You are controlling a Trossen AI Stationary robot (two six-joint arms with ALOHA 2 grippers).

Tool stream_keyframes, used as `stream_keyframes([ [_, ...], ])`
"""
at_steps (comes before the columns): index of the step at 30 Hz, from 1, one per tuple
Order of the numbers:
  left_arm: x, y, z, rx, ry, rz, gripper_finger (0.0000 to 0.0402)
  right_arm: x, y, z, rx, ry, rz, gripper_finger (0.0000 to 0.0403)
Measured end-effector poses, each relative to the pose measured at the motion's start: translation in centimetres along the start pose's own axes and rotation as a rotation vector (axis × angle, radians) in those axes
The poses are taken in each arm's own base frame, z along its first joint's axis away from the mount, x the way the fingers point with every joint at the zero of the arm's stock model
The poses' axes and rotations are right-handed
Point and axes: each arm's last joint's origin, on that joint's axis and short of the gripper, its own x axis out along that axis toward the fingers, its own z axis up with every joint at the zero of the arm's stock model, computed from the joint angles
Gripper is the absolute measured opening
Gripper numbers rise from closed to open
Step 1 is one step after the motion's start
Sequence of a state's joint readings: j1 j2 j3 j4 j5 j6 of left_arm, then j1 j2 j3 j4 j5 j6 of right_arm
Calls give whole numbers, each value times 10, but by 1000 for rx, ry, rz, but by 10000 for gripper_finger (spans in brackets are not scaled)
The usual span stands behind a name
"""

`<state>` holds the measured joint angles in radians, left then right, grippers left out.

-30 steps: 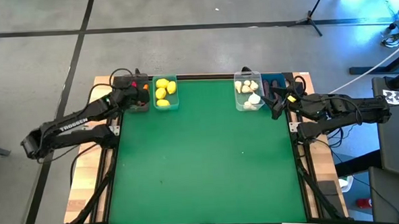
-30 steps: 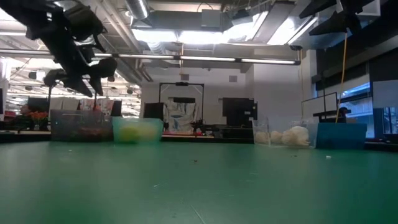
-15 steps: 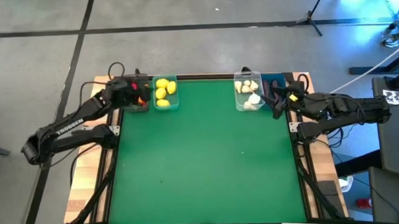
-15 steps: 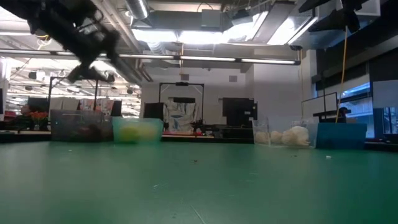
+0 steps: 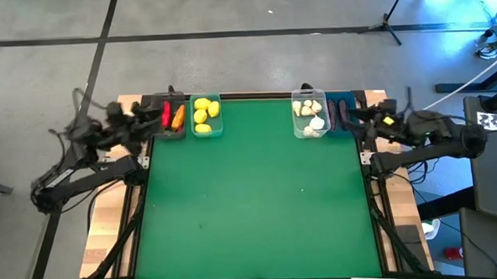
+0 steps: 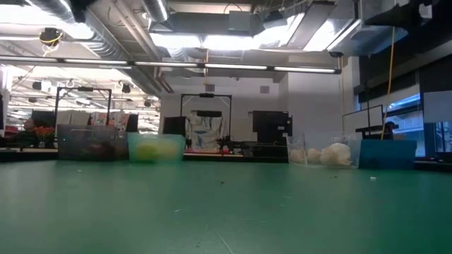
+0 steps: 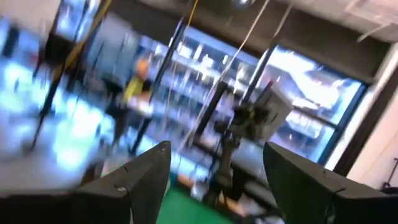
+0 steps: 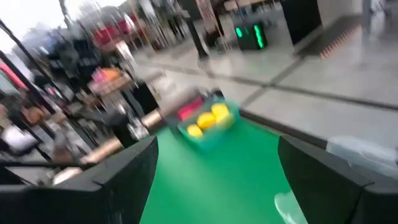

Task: Sort produce into baskets
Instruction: Return to Home Position

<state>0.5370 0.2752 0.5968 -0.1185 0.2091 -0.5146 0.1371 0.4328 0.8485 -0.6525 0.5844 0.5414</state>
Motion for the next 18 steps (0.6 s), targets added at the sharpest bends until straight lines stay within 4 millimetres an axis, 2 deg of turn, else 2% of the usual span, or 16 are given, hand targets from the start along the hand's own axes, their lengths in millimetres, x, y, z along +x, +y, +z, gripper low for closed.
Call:
stream_keyframes([
  [3, -20, -5, -2, 50, -73, -42, 251, -6, -9, -8, 20, -80, 56, 330],
  [7, -31, 1, -20, 19, -89, -80, 251, 3, -20, -39, 27, -172, 121, 330],
  [12, -22, 14, -48, -2, -102, -145, 251, 20, -27, -76, 5, -198, 188, 331],
  [18, -9, 25, -86, -46, -50, -222, 251, 30, -30, -94, -46, -193, 190, 331],
])
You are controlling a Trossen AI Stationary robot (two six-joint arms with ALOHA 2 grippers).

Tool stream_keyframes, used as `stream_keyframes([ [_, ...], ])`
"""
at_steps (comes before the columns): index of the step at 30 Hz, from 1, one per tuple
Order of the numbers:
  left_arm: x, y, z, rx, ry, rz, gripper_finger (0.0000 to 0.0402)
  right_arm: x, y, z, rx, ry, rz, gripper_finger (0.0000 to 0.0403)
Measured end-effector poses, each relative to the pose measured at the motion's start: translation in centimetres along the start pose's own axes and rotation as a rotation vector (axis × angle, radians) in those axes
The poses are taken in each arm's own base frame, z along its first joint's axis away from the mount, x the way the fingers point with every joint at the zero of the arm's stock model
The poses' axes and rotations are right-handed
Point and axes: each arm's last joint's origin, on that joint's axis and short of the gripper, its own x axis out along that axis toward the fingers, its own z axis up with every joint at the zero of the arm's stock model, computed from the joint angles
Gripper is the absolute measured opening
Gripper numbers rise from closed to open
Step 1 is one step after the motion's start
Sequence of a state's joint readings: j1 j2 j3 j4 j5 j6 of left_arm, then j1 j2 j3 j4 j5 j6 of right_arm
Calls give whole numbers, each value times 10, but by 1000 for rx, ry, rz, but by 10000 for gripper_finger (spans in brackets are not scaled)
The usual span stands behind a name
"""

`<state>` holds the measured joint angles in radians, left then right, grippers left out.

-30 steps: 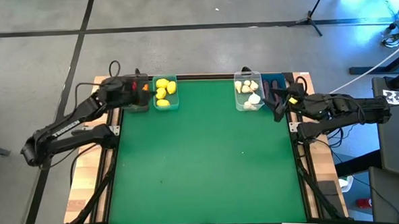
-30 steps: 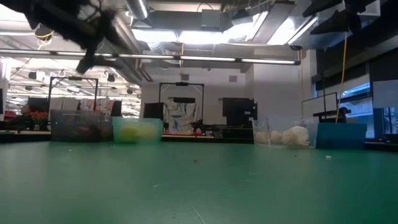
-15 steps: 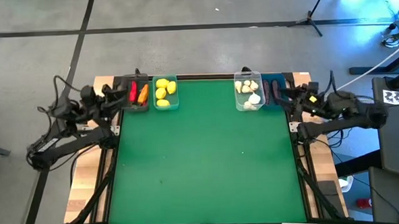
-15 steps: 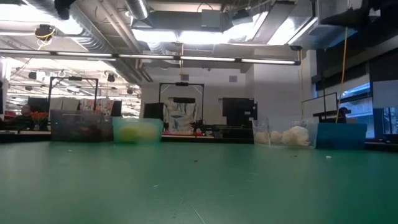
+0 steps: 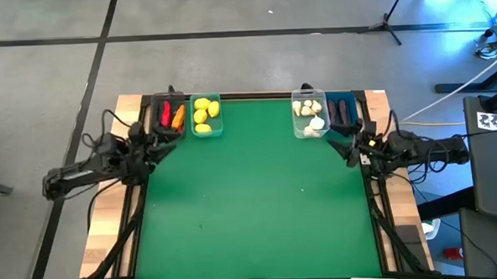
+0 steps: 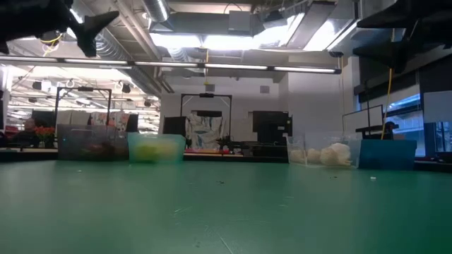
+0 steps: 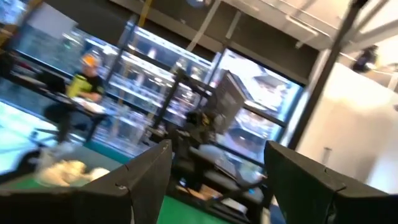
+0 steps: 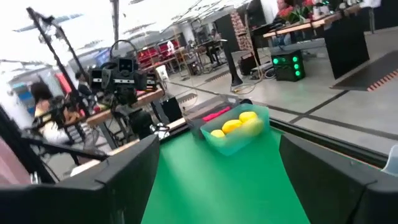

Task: Sort produce into baskets
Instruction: Return to Home Position

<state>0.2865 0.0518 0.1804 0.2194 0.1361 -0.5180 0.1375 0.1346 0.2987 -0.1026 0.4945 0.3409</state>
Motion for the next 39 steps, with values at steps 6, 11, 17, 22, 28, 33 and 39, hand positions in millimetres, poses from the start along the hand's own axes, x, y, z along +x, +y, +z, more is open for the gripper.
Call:
stream_keyframes([
  [6, 2, 1, -28, 0, 44, -79, 251, 0, 1, -2, -77, 23, 58, 331],
  [11, 1, -3, -41, 31, 62, -73, 251, 0, 1, -4, -110, 37, 66, 331],
  [17, -2, -7, -51, 106, 136, -44, 251, 0, 1, -10, -145, 103, 102, 331],
  [22, -3, -6, -59, 115, 217, -9, 251, 3, -4, -29, -154, 137, 97, 331],
  [28, -4, -2, -63, 125, 245, 66, 251, 9, -9, -52, -115, 45, 124, 331],
  [33, -7, 3, -70, 124, 305, 151, 251, 11, -13, -63, -109, 23, 97, 331],
  [39, -10, 7, -77, 123, 362, 193, 251, 11, -18, -68, -115, -9, -13, 331],
])
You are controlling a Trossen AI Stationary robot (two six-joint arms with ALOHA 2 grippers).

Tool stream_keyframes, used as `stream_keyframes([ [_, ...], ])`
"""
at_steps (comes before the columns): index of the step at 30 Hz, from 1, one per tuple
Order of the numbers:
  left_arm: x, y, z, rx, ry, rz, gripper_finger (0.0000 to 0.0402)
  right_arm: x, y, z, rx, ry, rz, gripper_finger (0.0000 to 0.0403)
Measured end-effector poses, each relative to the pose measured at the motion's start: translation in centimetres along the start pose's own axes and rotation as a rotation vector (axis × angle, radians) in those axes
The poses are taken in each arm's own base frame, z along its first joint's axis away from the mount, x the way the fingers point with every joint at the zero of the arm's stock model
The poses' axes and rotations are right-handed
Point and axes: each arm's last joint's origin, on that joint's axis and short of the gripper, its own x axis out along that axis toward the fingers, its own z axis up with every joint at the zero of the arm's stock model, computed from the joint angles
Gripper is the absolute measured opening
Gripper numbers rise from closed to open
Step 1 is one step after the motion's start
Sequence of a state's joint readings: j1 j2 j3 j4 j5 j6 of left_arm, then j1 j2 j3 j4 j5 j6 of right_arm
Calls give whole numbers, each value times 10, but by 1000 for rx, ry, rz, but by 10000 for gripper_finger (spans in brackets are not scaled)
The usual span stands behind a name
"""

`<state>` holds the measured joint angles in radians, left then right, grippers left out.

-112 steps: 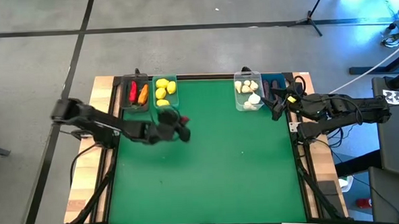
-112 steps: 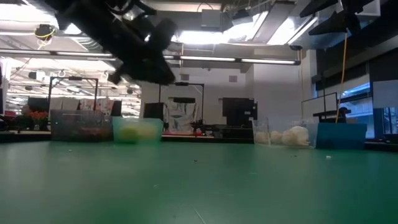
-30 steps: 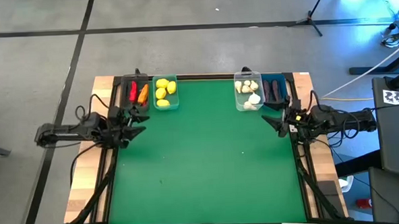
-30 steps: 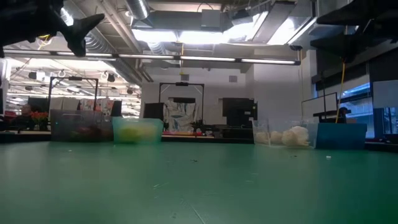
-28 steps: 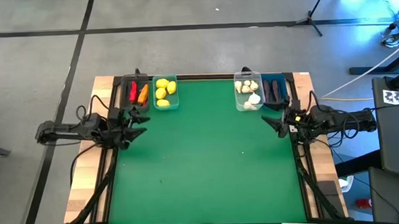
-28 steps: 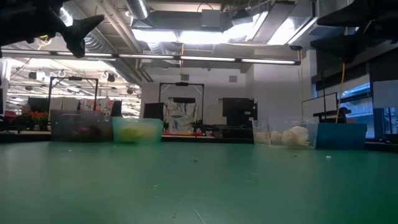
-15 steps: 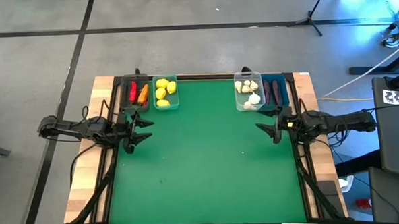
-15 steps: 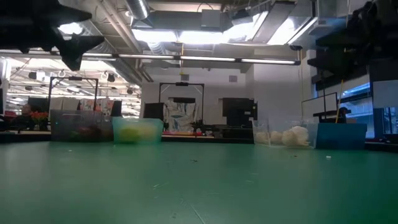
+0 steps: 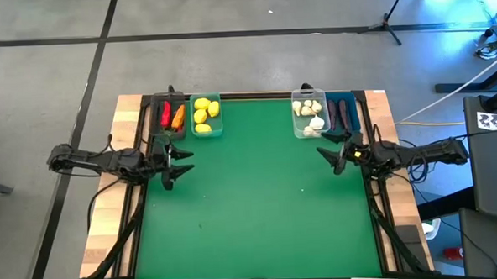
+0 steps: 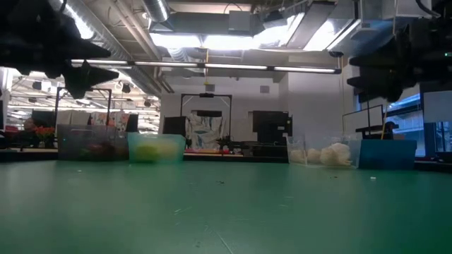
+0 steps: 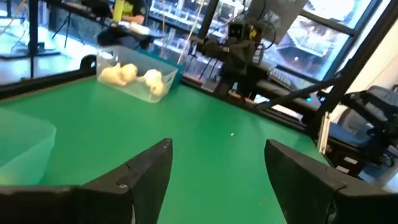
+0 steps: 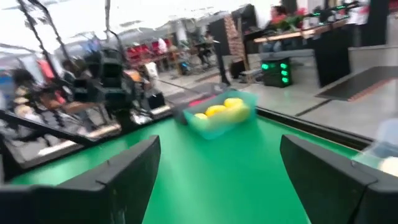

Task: Sort produce into baskets
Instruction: Return to Home Position

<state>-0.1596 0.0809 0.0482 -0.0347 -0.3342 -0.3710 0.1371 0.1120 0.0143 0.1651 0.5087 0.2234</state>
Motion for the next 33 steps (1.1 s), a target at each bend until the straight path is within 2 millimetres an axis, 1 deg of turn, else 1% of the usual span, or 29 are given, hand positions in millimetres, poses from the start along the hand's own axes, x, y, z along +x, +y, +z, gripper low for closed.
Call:
stream_keyframes([
  [4, 2, 1, -4, 13, -12, 3, 251, 0, -2, -4, -27, 25, -45, 331],
  [7, 2, 1, -4, 19, -20, 2, 251, 0, -2, -6, -27, 43, -49, 331],
  [12, 2, 1, -4, -27, -20, 2, 251, 0, -3, -9, -64, 73, -40, 331],
  [14, 2, 1, -4, -14, -19, 0, 251, 0, -3, -9, -73, 74, -38, 331],
  [20, 2, 1, -5, 4, -14, -12, 251, 1, 1, -13, -136, 128, 102, 331],
  [33, 2, 1, -5, 5, -13, -14, 251, 1, 1, -14, -155, 139, 103, 331],
])
